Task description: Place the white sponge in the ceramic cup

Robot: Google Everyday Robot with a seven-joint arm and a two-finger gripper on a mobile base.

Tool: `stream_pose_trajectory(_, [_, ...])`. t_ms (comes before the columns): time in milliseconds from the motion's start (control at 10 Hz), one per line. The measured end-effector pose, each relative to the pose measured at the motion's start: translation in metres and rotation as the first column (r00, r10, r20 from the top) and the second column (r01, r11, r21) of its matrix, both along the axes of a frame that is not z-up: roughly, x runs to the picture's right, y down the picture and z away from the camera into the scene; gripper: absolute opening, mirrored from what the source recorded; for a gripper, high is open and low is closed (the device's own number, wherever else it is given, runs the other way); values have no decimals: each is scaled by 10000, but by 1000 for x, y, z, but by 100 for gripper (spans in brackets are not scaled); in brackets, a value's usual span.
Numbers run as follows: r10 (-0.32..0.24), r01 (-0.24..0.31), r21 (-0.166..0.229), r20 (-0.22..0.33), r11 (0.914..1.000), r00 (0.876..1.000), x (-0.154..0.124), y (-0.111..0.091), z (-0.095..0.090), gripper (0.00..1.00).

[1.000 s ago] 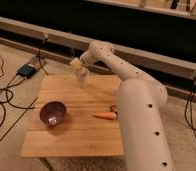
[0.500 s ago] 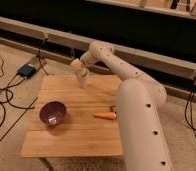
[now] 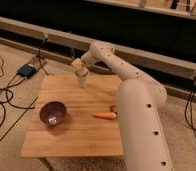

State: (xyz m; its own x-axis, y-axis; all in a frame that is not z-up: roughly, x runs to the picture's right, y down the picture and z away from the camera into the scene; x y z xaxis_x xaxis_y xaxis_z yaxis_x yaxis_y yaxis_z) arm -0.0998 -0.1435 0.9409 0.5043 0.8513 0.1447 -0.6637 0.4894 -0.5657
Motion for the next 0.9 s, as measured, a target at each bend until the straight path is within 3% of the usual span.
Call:
stream_pose_trajectory(700, [126, -128, 94, 172, 9999, 9998, 5, -7, -12, 80])
stream_pose_trajectory(900, [-124, 122, 56, 285, 9999, 9995, 4, -6, -21, 80])
